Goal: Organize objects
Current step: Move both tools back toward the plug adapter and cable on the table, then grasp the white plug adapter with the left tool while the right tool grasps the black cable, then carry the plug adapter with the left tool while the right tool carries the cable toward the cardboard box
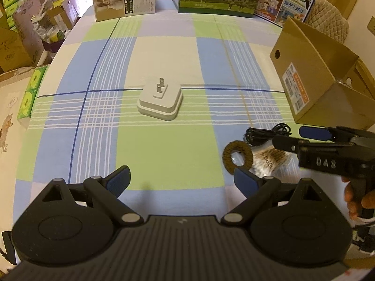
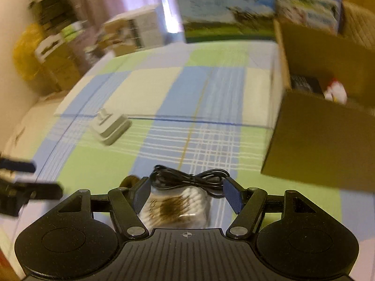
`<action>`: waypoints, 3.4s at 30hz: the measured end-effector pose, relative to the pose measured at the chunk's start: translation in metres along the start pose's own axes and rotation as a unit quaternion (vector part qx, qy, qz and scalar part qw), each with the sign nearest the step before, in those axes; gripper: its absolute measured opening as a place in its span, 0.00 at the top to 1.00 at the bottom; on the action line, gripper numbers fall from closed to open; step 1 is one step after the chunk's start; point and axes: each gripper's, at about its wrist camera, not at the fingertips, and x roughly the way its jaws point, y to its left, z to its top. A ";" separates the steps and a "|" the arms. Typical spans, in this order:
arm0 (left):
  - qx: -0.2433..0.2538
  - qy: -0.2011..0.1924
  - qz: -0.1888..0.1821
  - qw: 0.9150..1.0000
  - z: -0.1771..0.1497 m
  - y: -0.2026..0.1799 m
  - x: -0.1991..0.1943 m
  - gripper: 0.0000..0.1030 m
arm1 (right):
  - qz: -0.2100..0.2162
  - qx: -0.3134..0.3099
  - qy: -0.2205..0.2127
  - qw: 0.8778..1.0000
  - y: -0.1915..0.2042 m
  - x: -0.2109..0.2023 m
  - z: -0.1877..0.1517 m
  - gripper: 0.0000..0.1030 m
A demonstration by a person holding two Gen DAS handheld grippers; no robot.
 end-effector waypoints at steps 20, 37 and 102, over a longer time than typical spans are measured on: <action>0.003 0.015 0.006 1.000 0.020 0.015 0.031 0.10 | -0.052 0.012 0.029 0.998 0.011 0.049 0.007 0.08; 0.069 -0.005 0.011 0.998 0.066 0.025 0.093 0.11 | -0.053 0.003 0.020 0.998 0.012 0.062 0.019 0.08; 0.042 -0.043 0.008 0.998 0.008 0.010 0.016 0.38 | -0.019 -0.035 -0.020 0.999 0.020 -0.007 0.012 0.10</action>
